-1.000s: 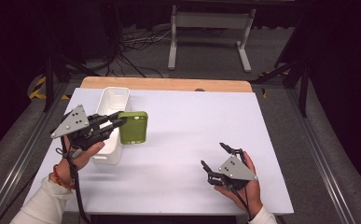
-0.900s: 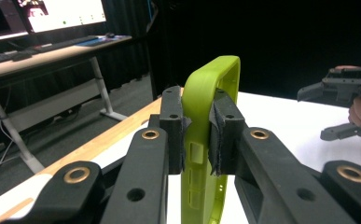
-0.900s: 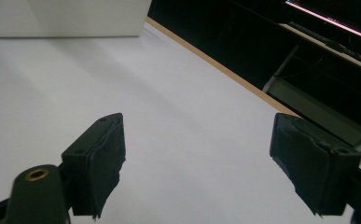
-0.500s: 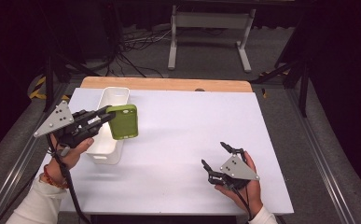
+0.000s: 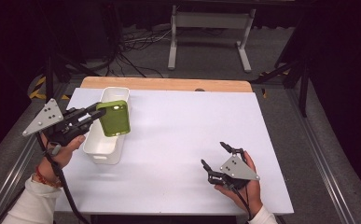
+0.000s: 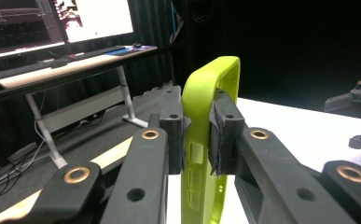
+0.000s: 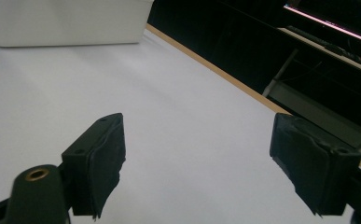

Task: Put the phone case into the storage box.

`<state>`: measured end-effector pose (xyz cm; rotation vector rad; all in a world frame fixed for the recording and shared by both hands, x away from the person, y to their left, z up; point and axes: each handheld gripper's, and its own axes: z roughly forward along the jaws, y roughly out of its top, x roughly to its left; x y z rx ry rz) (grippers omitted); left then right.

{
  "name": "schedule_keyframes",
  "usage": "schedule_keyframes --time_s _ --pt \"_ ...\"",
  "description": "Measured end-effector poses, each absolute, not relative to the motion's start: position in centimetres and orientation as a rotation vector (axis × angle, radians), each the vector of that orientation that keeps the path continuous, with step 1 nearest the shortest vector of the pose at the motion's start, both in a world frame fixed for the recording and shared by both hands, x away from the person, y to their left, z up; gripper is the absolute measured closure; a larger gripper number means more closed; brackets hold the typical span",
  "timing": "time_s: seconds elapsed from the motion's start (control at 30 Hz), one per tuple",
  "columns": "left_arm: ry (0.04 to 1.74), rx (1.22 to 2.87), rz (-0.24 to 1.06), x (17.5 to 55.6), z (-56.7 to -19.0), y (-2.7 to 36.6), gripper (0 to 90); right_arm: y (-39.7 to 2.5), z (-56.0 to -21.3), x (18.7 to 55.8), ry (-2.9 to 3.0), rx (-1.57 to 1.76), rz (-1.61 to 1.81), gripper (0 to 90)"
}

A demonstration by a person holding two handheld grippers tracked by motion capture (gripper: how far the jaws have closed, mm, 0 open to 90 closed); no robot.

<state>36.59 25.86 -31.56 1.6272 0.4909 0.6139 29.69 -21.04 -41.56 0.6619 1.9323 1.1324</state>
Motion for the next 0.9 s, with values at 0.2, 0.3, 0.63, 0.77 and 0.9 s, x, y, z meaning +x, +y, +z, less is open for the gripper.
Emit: schedule_keyframes --time_s 0.2,0.3,0.63,0.77,0.9 --pt "0.522 1.62 0.627 37.0 -31.6 27.1 78.3 -21.3 -41.3 29.6 1.893 0.675 1.147 19.7" --pt "0.535 1.616 0.637 37.1 -31.6 27.5 78.3 -21.5 -41.3 29.7 1.891 0.686 1.148 19.6" --pt "0.571 1.614 0.663 38.4 -31.8 28.4 78.3 -21.3 -41.5 29.8 1.899 0.689 1.14 19.6" --pt "0.593 1.628 0.659 39.6 -31.7 28.6 78.3 -21.1 -41.5 29.9 1.902 0.689 1.133 19.5" --pt "0.61 1.645 0.667 40.9 -31.6 28.6 78.3 -21.0 -41.3 29.9 1.907 0.671 1.129 19.3"
